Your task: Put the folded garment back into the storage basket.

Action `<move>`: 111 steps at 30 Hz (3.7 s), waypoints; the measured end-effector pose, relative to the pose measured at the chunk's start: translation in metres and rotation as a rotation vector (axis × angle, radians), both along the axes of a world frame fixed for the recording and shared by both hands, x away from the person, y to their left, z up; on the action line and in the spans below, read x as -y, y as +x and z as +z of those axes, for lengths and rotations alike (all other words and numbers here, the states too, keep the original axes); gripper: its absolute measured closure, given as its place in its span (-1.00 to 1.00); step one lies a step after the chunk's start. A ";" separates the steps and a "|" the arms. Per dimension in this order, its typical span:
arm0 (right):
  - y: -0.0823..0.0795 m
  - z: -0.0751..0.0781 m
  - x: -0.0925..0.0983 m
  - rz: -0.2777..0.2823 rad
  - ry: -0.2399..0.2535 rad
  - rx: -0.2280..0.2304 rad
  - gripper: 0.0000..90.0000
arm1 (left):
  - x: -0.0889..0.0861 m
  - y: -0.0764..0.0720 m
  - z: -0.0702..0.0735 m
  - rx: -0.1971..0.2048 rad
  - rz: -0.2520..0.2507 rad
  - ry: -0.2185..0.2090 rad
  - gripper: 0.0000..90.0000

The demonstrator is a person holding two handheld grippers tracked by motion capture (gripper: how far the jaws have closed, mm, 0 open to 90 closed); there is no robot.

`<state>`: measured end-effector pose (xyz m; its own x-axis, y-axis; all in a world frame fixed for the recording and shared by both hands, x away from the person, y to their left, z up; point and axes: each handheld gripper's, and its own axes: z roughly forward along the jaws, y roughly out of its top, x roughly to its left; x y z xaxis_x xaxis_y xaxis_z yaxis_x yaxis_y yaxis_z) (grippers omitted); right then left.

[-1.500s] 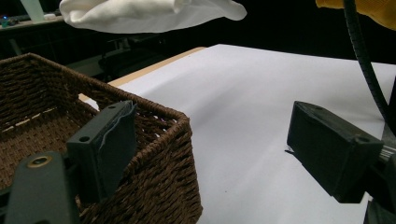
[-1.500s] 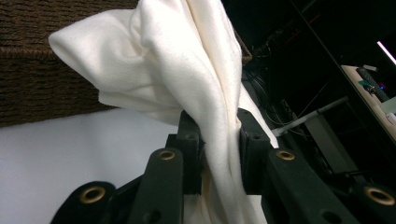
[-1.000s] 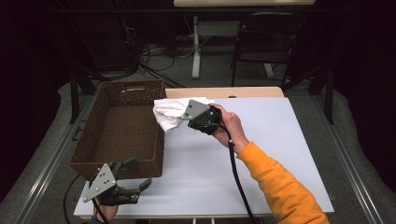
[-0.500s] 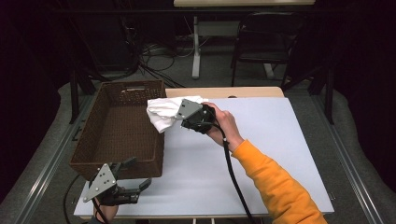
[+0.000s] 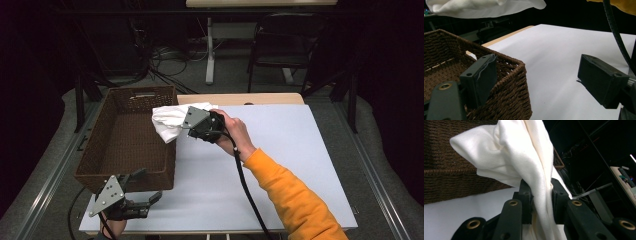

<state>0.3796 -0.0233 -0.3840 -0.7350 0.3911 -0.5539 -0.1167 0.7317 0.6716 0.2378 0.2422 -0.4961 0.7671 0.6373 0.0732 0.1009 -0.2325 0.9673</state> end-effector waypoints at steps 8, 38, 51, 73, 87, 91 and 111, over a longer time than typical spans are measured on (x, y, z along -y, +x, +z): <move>0.000 0.003 -0.007 0.010 0.003 -0.002 0.67 | 0.000 0.000 0.000 0.001 0.001 0.002 -0.65; 0.002 0.006 -0.033 0.052 -0.011 0.011 0.67 | -0.001 -0.001 0.000 0.001 0.003 -0.005 -0.65; 0.001 0.007 -0.047 0.072 0.002 -0.001 0.66 | -0.001 0.000 0.000 0.003 0.003 -0.007 -0.65; 0.006 0.007 -0.064 0.095 -0.014 -0.011 0.66 | -0.002 0.000 0.000 0.002 0.003 -0.008 -0.65; 0.003 0.005 -0.075 0.111 -0.026 -0.023 0.66 | -0.002 0.000 0.000 0.001 0.001 -0.008 -0.65; 0.004 0.006 -0.078 0.115 -0.027 -0.022 0.66 | -0.002 0.000 0.000 0.000 0.001 -0.007 -0.65; 0.005 0.006 -0.093 0.136 -0.008 -0.038 0.66 | -0.001 0.000 0.000 -0.001 -0.001 -0.007 -0.65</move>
